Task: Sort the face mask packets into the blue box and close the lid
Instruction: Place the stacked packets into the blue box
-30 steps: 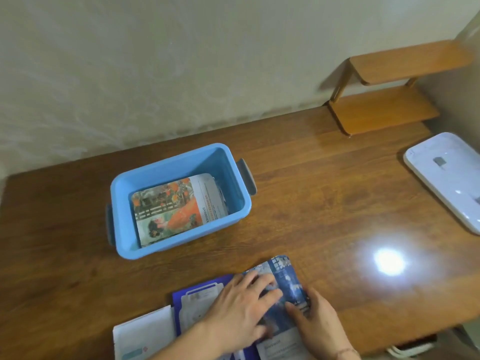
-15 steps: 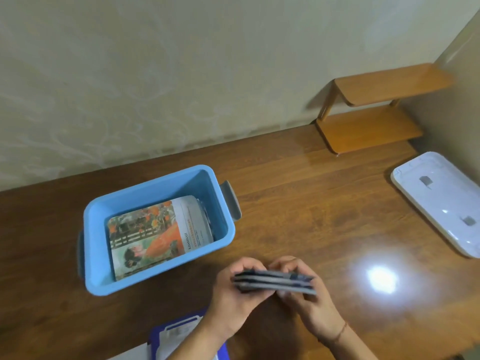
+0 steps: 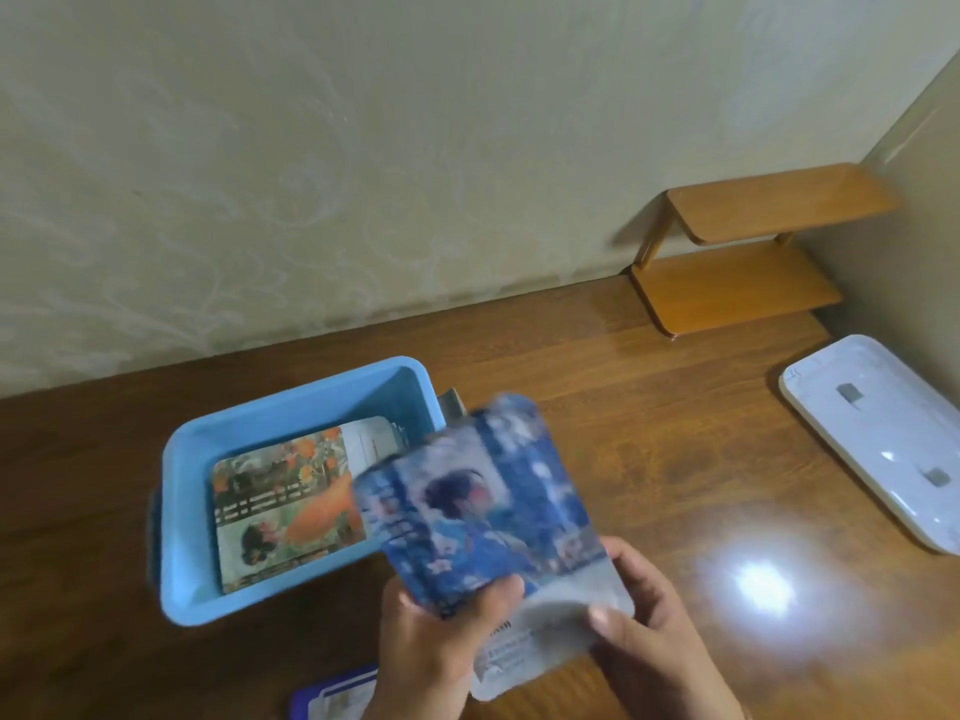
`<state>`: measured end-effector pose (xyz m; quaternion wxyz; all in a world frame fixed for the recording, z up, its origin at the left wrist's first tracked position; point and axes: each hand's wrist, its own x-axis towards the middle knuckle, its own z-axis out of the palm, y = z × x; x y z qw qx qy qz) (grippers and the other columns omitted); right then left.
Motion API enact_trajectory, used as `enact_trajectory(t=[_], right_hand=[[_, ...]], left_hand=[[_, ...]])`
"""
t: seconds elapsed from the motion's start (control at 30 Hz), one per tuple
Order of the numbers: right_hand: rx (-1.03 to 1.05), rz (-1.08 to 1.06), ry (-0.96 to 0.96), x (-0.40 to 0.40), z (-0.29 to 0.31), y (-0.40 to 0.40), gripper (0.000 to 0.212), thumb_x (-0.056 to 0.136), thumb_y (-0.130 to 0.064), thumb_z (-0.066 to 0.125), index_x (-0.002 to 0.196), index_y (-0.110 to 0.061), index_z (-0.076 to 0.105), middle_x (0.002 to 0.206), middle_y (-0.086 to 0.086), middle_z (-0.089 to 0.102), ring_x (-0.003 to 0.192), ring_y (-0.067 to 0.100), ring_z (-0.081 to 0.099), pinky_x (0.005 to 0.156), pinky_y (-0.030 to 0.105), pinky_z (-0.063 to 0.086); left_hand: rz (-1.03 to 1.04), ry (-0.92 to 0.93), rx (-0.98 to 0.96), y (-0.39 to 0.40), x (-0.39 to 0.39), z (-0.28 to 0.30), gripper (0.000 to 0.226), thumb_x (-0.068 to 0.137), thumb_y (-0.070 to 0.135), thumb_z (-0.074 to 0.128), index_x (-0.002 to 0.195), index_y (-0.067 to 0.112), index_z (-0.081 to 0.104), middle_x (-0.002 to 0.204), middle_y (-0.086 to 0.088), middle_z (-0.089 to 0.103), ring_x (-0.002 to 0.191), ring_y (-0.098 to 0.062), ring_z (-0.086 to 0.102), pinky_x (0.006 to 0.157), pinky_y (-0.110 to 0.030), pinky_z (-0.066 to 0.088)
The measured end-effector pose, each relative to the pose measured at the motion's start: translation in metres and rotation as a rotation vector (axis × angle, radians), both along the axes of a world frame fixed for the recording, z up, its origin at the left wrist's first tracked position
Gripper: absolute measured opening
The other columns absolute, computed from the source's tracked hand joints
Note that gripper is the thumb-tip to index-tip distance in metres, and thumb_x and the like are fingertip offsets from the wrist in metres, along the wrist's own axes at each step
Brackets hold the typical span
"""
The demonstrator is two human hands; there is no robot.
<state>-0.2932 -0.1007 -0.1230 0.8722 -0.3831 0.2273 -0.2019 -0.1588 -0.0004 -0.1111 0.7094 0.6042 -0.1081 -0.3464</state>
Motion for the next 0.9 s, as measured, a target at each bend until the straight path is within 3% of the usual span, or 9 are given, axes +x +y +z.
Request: enact_trajectory(t=[0.1, 0.23, 0.3, 0.4, 0.5, 0.57, 0.67, 0.83, 0.9], right_hand=[[0.168, -0.055, -0.167, 0.046, 0.017, 0.034, 0.070, 0.071, -0.015, 0.086, 0.130, 0.002, 0.053, 0.131, 0.035, 0.053, 0.121, 0.048, 0.053, 0.101, 0.051, 0.045], [0.063, -0.230, 0.081, 0.090, 0.036, 0.052, 0.091, 0.048, -0.036, 0.096, 0.128, -0.016, 0.058, 0.122, 0.021, 0.065, 0.114, 0.042, 0.061, 0.093, 0.053, 0.051], [0.072, -0.213, 0.097, 0.096, 0.040, 0.048, 0.091, 0.048, -0.035, 0.095, 0.128, -0.014, 0.058, 0.121, 0.020, 0.066, 0.111, 0.042, 0.063, 0.090, 0.057, 0.052], [0.015, -0.045, 0.166, 0.102, 0.049, 0.029, 0.081, 0.058, -0.034, 0.092, 0.128, -0.012, 0.056, 0.119, 0.020, 0.067, 0.107, 0.042, 0.065, 0.084, 0.056, 0.055], [-0.191, 0.147, 0.359, 0.130, 0.051, 0.005, 0.037, 0.087, -0.010, 0.067, 0.122, -0.007, 0.057, 0.108, 0.015, 0.073, 0.097, 0.034, 0.070, 0.083, 0.050, 0.058], [-0.400, 0.232, 0.506, 0.159, 0.048, -0.004, 0.027, 0.091, -0.006, 0.062, 0.118, -0.009, 0.058, 0.100, 0.009, 0.074, 0.091, 0.027, 0.072, 0.084, 0.049, 0.058], [-0.622, 0.325, 0.709, 0.195, 0.039, -0.008, 0.023, 0.091, -0.015, 0.063, 0.113, -0.014, 0.055, 0.099, 0.001, 0.067, 0.088, 0.019, 0.068, 0.079, 0.043, 0.059], [-0.751, 0.484, 0.896, 0.215, 0.023, -0.003, 0.032, 0.087, -0.026, 0.063, 0.116, -0.017, 0.053, 0.106, 0.003, 0.066, 0.096, 0.024, 0.065, 0.087, 0.046, 0.055], [-0.824, 0.568, 0.947, 0.218, 0.026, -0.003, 0.035, 0.088, -0.030, 0.063, 0.117, -0.013, 0.054, 0.104, 0.002, 0.065, 0.094, 0.021, 0.065, 0.080, 0.037, 0.056]], left_hand=[[0.320, 0.050, -0.021, -0.007, 0.005, 0.025, 0.060, 0.047, 0.025, 0.089, 0.103, 0.011, 0.074, 0.103, -0.013, 0.075, 0.098, -0.032, 0.072, 0.086, -0.050, 0.056], [0.407, 0.061, -0.015, -0.007, 0.013, 0.045, 0.033, 0.066, -0.001, 0.085, 0.092, 0.017, 0.076, 0.087, 0.008, 0.077, 0.082, -0.009, 0.074, 0.066, -0.025, 0.059], [0.510, 0.088, -0.047, 0.004, 0.030, 0.051, 0.038, 0.062, 0.014, 0.083, 0.091, 0.037, 0.077, 0.096, 0.006, 0.077, 0.093, -0.017, 0.073, 0.077, -0.039, 0.059], [0.486, 0.054, -0.129, 0.037, 0.081, 0.053, 0.050, 0.070, 0.014, 0.081, 0.114, 0.033, 0.068, 0.112, -0.002, 0.073, 0.107, -0.023, 0.069, 0.089, -0.044, 0.055], [0.243, -0.284, 0.207, 0.071, 0.134, 0.048, 0.049, 0.084, 0.005, 0.074, 0.122, 0.029, 0.056, 0.099, 0.000, 0.074, 0.090, -0.014, 0.071, 0.074, -0.028, 0.057], [0.018, -0.586, 0.520, 0.086, 0.158, 0.045, 0.049, 0.086, 0.013, 0.073, 0.124, 0.034, 0.051, 0.099, 0.006, 0.070, 0.084, -0.005, 0.068, 0.069, -0.024, 0.057], [-0.222, -1.011, 0.916, 0.095, 0.171, 0.039, 0.063, 0.086, 0.028, 0.073, 0.141, 0.026, 0.043, 0.118, 0.007, 0.060, 0.107, -0.007, 0.058, 0.091, -0.025, 0.051], [-0.349, -1.362, 0.930, 0.087, 0.175, 0.033, 0.062, 0.081, 0.037, 0.075, 0.135, 0.017, 0.052, 0.130, -0.003, 0.054, 0.120, -0.024, 0.050, 0.095, -0.040, 0.046], [-0.464, -1.393, 0.896, 0.079, 0.178, 0.032, 0.065, 0.085, 0.043, 0.070, 0.142, 0.022, 0.045, 0.142, 0.001, 0.044, 0.131, -0.021, 0.041, 0.104, -0.041, 0.038]])
